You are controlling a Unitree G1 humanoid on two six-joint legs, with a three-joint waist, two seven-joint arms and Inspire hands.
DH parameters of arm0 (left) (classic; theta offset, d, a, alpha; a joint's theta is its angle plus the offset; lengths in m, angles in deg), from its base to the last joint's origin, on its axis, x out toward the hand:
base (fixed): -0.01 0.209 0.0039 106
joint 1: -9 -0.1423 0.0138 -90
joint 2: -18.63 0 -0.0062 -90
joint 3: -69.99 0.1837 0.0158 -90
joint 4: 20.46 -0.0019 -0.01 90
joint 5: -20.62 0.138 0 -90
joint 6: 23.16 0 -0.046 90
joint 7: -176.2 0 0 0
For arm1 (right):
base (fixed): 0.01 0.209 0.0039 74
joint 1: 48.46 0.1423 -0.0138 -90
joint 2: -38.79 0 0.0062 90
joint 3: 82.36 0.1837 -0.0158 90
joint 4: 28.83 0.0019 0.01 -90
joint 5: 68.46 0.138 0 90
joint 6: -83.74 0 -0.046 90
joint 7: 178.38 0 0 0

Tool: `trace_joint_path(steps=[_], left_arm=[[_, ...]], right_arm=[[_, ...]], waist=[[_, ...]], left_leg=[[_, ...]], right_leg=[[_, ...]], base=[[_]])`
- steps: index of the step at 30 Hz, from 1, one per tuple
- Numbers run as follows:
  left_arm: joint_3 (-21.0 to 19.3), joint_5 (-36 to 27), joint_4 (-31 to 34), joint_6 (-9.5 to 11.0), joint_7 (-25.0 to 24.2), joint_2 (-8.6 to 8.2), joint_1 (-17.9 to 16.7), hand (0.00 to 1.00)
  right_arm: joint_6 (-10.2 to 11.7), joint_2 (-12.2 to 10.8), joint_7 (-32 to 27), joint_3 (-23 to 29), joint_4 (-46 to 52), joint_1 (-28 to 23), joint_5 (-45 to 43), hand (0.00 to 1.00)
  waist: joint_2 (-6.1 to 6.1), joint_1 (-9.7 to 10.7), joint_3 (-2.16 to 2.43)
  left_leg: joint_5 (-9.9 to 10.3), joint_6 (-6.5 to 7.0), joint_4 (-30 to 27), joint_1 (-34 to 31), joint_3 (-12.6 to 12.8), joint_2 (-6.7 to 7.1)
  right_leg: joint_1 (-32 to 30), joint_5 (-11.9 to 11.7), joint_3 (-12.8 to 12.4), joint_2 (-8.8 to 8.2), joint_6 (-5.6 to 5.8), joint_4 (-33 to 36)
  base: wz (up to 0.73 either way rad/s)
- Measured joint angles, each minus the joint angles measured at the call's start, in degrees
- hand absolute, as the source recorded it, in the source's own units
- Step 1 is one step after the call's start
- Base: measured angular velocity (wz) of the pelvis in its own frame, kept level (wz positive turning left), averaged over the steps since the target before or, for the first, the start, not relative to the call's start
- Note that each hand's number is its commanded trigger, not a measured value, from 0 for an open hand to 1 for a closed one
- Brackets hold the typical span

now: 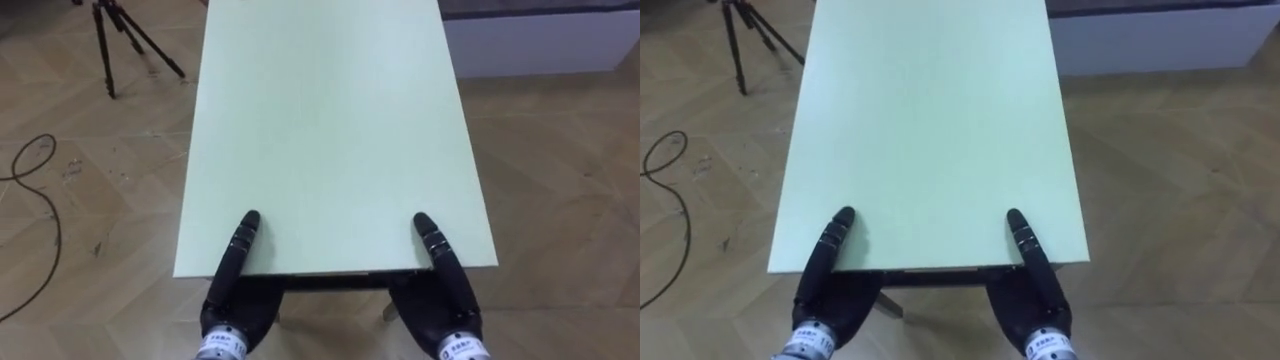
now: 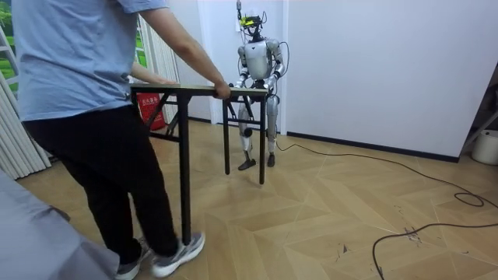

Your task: Move table with human

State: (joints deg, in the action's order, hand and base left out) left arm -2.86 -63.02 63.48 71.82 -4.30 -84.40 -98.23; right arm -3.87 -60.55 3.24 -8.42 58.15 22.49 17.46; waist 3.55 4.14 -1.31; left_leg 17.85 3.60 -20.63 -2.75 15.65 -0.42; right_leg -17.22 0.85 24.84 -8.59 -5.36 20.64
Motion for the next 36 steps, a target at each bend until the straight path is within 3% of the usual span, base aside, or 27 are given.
trace_joint_path(steps=[2,3,4,5,6,8,9,11,13,15,17,19,21,24,25,29,32,34,36], left_arm=[[-0.04,0.01,-0.25,0.01,-0.02,-0.05,0.06,1.00],[0.03,-0.15,-0.27,-0.03,-0.02,-0.05,0.26,1.00],[0.09,-0.17,-0.28,-0.04,-0.02,-0.04,0.34,1.00],[0.51,-0.05,-0.40,-0.05,0.22,-0.05,0.58,1.00],[1.19,0.15,-0.41,0.29,0.42,0.20,0.52,1.00],[1.29,0.17,-0.40,0.28,0.42,0.55,0.30,1.00],[1.28,0.28,-0.39,0.32,0.38,0.62,0.32,1.00],[1.13,0.52,-0.39,0.32,0.36,0.11,0.35,1.00],[1.11,0.53,-0.30,0.32,0.34,0.03,0.61,1.00],[0.94,0.63,0.13,0.38,0.22,-0.01,1.13,1.00],[0.75,0.93,0.17,0.45,0.22,-0.07,1.42,1.00],[0.64,0.95,0.73,0.50,0.19,0.25,1.39,1.00],[0.29,1.66,2.33,0.51,0.28,1.30,1.38,1.00],[-0.67,1.77,3.84,0.28,0.27,2.14,1.38,1.00],[-0.79,1.80,3.88,0.24,0.26,2.06,1.38,1.00],[-0.81,2.14,4.09,0.20,0.28,2.09,1.05,1.00],[-0.81,2.17,4.06,-0.02,0.28,2.30,0.90,1.00],[-0.76,2.43,3.96,-0.24,0.28,2.21,0.35,1.00],[-0.72,2.34,3.96,-0.37,0.28,2.25,-0.33,1.00]], right_arm=[[-0.07,0.06,0.00,0.07,0.00,-0.06,-0.32,1.00],[-0.48,-0.06,0.00,0.61,0.01,0.10,-0.49,1.00],[-0.73,-0.07,0.00,0.83,0.09,0.13,-0.59,1.00],[-0.80,-0.10,0.00,1.13,0.23,-0.30,-0.53,1.00],[-0.80,-0.08,0.00,1.27,0.27,-0.90,-0.31,1.00],[-0.83,0.35,0.00,1.25,0.27,-1.31,-0.16,1.00],[-0.83,0.29,-0.03,1.25,0.27,-1.28,-0.02,1.00],[-0.70,0.41,-0.03,1.32,0.29,-1.05,-0.02,1.00],[-0.57,0.51,-0.03,1.33,0.41,-0.88,0.05,1.00],[-0.55,0.13,-0.03,1.28,0.47,0.14,-0.30,1.00],[-0.39,-0.12,-0.03,1.30,0.47,0.61,-0.74,1.00],[-0.48,-0.10,-0.01,1.28,0.51,0.74,-0.61,1.00],[-0.54,-1.08,0.02,0.98,0.75,1.03,-0.74,1.00],[-0.69,-2.09,0.32,0.92,1.42,1.22,-0.84,1.00],[-0.78,-2.14,0.32,0.92,1.45,1.28,-0.82,1.00],[-0.80,-2.17,0.30,0.71,1.43,1.30,-0.97,1.00],[-0.80,-2.13,0.30,0.57,1.24,1.13,-1.04,1.00],[-0.86,-1.98,0.30,0.55,1.08,0.70,-0.99,1.00],[-0.97,-1.91,0.30,0.42,0.80,0.32,-0.72,1.00]], waist=[[-0.55,0.41,0.12],[-0.59,0.43,0.13],[-0.55,0.49,0.12],[-0.84,0.70,0.04],[-1.32,1.03,0.19],[-1.84,0.50,0.33],[-2.40,0.20,0.34],[-2.88,-0.55,0.43],[-3.14,-1.49,0.40],[-4.60,-2.36,0.10],[-4.82,-3.07,0.01],[-5.08,-3.95,0.05],[-6.80,-4.72,0.12],[-7.25,-6.10,0.18],[-7.37,-6.34,0.17],[-7.43,-6.30,0.14],[-7.27,-6.26,0.10],[-6.47,-6.37,0.15],[-5.71,-6.91,0.30]], left_leg=[[-0.56,1.20,-0.41,-1.60,0.16,1.12],[-1.16,2.35,-0.59,-2.91,1.04,1.08],[-1.49,2.89,-0.56,-3.49,1.52,1.02],[-2.01,3.67,-0.53,-3.86,2.50,1.11],[-2.35,4.21,-0.52,-4.02,3.29,1.34],[-2.75,4.91,-0.94,-4.57,3.58,2.07],[-2.98,5.35,-1.31,-5.12,4.08,2.71],[-3.25,5.85,-1.68,-6.27,4.73,3.46],[-3.51,6.01,-2.39,-7.83,5.34,3.44],[-3.67,6.08,-4.47,-10.34,7.28,3.39],[-4.14,5.91,-5.39,-11.99,7.82,2.79],[-5.36,5.63,-4.80,-12.84,8.19,1.84],[-6.46,5.32,-4.92,-15.01,9.16,0.48],[-7.12,4.85,-6.95,-18.49,9.24,-1.88],[-7.42,4.73,-6.98,-18.74,9.20,-2.10],[-9.85,4.37,-6.81,-20.55,8.96,-4.06],[-12.40,4.01,-5.92,-21.73,8.39,-5.51],[-14.15,3.46,-4.32,-21.73,7.61,-6.24],[-17.60,2.92,-1.65,-21.55,7.19,-7.13]], right_leg=[[-1.01,-2.20,-1.19,-0.75,0.99,-0.21],[-1.89,-3.91,-1.94,-1.14,4.23,-0.68],[-2.61,-3.90,-2.79,-1.61,6.21,0.97],[-4.21,-0.69,-4.19,-3.91,7.90,9.67],[-4.64,2.94,-5.32,-6.81,8.04,19.66],[-2.63,5.71,-7.38,-10.24,9.16,31.27],[0.02,6.31,-9.30,-11.70,9.54,35.40],[5.06,6.36,-11.41,-12.62,9.80,39.20],[9.48,6.07,-12.00,-12.29,10.14,38.74],[13.28,5.78,-11.97,-11.52,10.64,31.65],[15.34,10.81,-12.13,-9.98,13.22,26.16],[16.93,13.17,-12.50,-7.86,13.34,20.29],[18.66,16.41,-13.32,-5.91,13.23,12.06],[19.70,17.89,-13.14,-3.73,13.26,3.27],[20.11,17.96,-13.05,-3.39,13.28,1.72],[21.17,18.06,-10.42,-1.05,13.04,-4.21],[20.35,18.65,-9.57,0.87,11.36,-5.01],[19.68,18.14,-9.03,2.14,10.30,-4.76],[18.43,17.67,-9.02,3.92,8.84,-4.50]], base=[[-0.02],[-0.03],[0.15],[0.28],[0.24],[-0.03],[-0.15],[-0.18],[-0.21],[-0.24],[-0.18],[-0.23],[-0.26],[-0.37],[-0.36],[-0.11],[0.00],[0.03],[-0.06]])
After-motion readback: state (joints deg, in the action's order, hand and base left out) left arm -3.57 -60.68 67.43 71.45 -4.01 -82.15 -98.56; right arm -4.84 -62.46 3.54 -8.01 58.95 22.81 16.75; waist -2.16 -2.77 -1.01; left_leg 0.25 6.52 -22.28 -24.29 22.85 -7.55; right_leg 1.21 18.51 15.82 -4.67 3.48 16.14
